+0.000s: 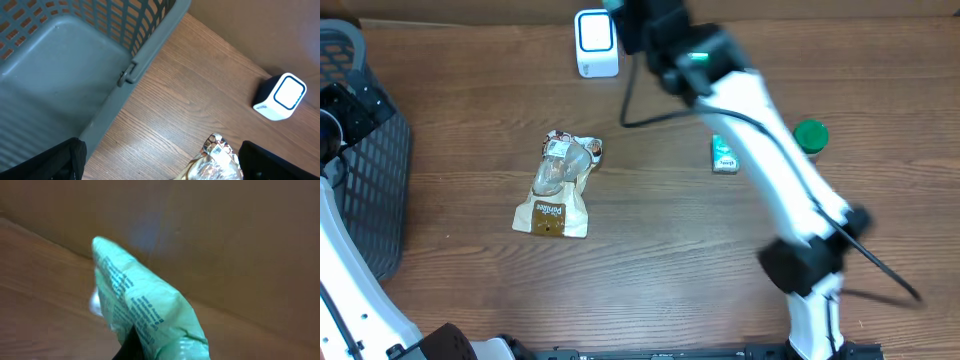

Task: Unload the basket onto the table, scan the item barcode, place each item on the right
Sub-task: 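Place large wipes pack beside scanned items at right and release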

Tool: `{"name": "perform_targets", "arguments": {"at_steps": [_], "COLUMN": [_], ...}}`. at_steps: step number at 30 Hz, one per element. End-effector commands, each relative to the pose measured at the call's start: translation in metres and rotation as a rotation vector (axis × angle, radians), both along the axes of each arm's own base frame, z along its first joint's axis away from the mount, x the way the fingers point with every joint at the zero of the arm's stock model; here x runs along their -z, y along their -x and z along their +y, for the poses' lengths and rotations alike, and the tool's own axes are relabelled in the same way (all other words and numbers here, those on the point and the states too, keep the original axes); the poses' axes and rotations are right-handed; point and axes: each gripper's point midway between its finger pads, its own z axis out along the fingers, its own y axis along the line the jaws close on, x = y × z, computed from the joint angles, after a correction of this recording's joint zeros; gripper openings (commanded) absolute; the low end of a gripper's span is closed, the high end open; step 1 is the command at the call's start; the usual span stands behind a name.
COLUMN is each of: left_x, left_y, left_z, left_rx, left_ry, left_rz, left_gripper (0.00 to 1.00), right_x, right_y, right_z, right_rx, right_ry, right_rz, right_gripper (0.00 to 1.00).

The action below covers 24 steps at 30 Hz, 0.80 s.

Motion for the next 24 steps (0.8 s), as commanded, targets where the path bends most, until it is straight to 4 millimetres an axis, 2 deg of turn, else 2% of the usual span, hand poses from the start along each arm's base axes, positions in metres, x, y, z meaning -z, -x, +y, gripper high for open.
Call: {"name": "perform_targets", "arguments": {"at_steps": [1, 2, 3, 5, 6, 10, 15, 19, 20, 21, 24], "left_x": [-0.003, -0.003, -0.003, -0.003, -0.003, -0.003, -0.003, -0.003, -0.003, -0.003, -0.003], "left_y": [0.000, 0.000, 0.000, 0.000, 0.000, 0.000, 0.000, 0.000, 0.000, 0.000, 0.000], "left_z": [0.000, 0.000, 0.000, 0.000, 0.000, 0.000, 0.000, 0.000, 0.000, 0.000, 0.000], "left_rx": [0.014, 0.014, 0.014, 0.014, 0.014, 0.014, 0.014, 0.014, 0.014, 0.014, 0.014], "left_ry": [-0.021, -0.021, -0.021, -0.021, -0.021, -0.021, -0.021, -0.021, -0.021, -0.021, -0.021], "left_rz": [-0.004, -0.004, -0.004, -0.004, -0.004, -0.004, -0.004, -0.004, -0.004, -0.004, -0.004], "left_gripper": [1.00, 0.99, 1.00, 1.00, 1.00, 1.00, 0.99, 1.00, 0.99, 1.00, 1.00], "right_x": [-0.025, -0.023, -0.014, 0.001, 0.019, 0.059, 0.102, 0.145, 0.160, 0.191, 0.210], "right_y": [0.037, 0.044, 0.058, 0.071, 0.083, 0.103, 0.096, 0.088, 0.084, 0.080, 0.077], "right_z": [-0.034, -0.042, -0.058, -0.079, -0.099, -0.136, -0.156, -0.169, -0.172, -0.176, -0.181], "right_rx": [0.112, 0.126, 0.153, 0.222, 0.331, 0.513, 0.594, 0.659, 0.670, 0.683, 0.700], "right_ry": [-0.285, -0.284, -0.259, -0.247, -0.280, -0.292, -0.308, -0.297, -0.296, -0.304, -0.306], "right_rz": [0.128, 0.157, 0.224, 0.310, 0.410, 0.625, 0.746, 0.802, 0.815, 0.843, 0.852], "right_gripper": [0.04, 0.04, 0.04, 0.04, 0.04, 0.04, 0.04, 0.04, 0.04, 0.04, 0.04]}}
